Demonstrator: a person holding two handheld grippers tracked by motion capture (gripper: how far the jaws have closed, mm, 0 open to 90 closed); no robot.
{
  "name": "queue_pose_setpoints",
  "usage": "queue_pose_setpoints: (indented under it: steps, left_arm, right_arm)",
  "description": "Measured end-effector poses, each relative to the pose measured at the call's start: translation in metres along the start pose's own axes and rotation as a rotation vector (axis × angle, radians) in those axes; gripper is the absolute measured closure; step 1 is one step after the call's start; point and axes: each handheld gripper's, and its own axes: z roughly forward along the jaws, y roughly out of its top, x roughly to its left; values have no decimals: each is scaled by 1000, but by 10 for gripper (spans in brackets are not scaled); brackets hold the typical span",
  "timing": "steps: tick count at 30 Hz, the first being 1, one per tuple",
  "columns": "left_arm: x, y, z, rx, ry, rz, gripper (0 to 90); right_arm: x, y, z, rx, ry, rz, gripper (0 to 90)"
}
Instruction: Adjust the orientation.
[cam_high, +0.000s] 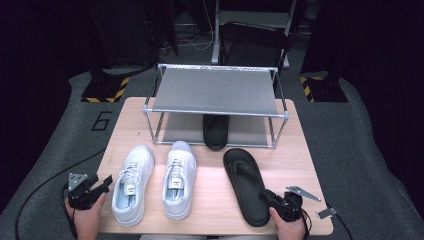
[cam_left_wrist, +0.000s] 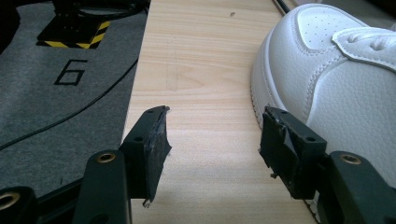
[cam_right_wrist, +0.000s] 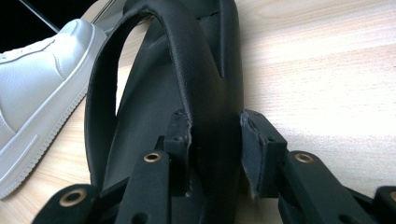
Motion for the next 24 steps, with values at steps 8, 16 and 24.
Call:
queue_pose_setpoints:
  steps: [8,16,24]
  left_arm:
    - [1,0,0,-3,2,1,412]
    - [0,0,0,4,-1,-2,412]
    - [0,0,1,3,-1,1,412]
  right_arm:
    - [0,-1,-4,-16,-8,30,660]
    - [0,-1,-9,-48,-9,43,666]
    - [-2,0,-13,-72,-20,71,665]
